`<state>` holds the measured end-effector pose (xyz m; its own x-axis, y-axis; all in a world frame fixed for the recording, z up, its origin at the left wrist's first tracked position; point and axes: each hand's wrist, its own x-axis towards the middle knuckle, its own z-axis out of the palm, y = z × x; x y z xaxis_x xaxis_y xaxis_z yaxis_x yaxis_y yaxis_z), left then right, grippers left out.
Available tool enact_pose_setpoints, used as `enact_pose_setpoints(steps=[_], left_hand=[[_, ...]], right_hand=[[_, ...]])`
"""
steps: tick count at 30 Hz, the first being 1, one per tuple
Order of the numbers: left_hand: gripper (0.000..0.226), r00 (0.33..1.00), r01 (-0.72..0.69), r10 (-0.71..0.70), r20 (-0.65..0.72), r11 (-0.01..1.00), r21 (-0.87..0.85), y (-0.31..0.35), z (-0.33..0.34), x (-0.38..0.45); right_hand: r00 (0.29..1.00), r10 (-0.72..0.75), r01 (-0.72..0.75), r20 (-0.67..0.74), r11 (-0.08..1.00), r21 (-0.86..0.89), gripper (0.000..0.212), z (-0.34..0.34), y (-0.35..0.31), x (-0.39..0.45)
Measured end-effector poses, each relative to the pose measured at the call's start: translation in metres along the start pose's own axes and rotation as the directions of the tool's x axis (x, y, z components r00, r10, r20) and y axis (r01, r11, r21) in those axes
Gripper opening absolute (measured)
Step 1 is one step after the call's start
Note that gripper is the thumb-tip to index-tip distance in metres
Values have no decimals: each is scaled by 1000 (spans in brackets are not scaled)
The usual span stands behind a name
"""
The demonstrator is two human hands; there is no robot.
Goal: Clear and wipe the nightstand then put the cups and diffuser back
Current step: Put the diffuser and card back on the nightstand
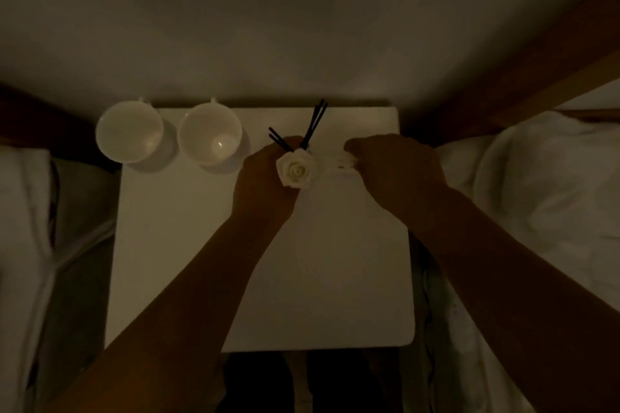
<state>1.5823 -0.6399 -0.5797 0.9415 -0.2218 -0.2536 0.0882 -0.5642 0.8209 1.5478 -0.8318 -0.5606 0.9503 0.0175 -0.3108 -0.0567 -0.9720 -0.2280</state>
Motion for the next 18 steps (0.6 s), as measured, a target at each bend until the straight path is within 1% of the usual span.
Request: enact_pose_setpoints(steps=[2, 5, 6, 8, 9, 10, 12, 15, 18], left_hand=[[32, 1000, -7, 7, -18, 1000, -3, -7, 6, 6], [47, 998, -48, 48, -38, 999, 2, -13, 9, 14], [45, 998, -58, 57, -36, 998, -7, -14, 10, 17], [33, 996, -88, 87, -25, 995, -46, -17, 11, 22], [33, 993, -117, 116, -16, 990, -75, -18, 12, 25], [37, 992, -124, 123, -17, 988, -92, -17, 12, 27], [44, 996, -88, 86, -23, 989, -122, -16, 11, 34], [44, 995, -95, 90, -51, 991, -99, -14, 12, 45], [51, 991, -113, 103, -85, 985, -130, -13, 15, 49]], right_hand=[[1000, -11, 12, -21, 1000, 10, 35, 8, 2, 4], [1000, -6, 6, -18, 1000, 31, 38, 11, 4, 11], [1000, -2, 3, -22, 999, 35, 39, 11, 5, 13], [1000, -2, 3, -28, 999, 34, 39, 9, 6, 20], [1000, -4, 6, -30, 999, 35, 37, 8, 6, 23], [999, -7, 8, -32, 999, 34, 36, 7, 7, 27], [1000, 5, -4, -26, 999, 36, 34, 5, 7, 32], [1000, 29, -28, -12, 997, 70, 35, 2, 7, 41], [999, 44, -42, -20, 992, 118, 36, 1, 8, 48]])
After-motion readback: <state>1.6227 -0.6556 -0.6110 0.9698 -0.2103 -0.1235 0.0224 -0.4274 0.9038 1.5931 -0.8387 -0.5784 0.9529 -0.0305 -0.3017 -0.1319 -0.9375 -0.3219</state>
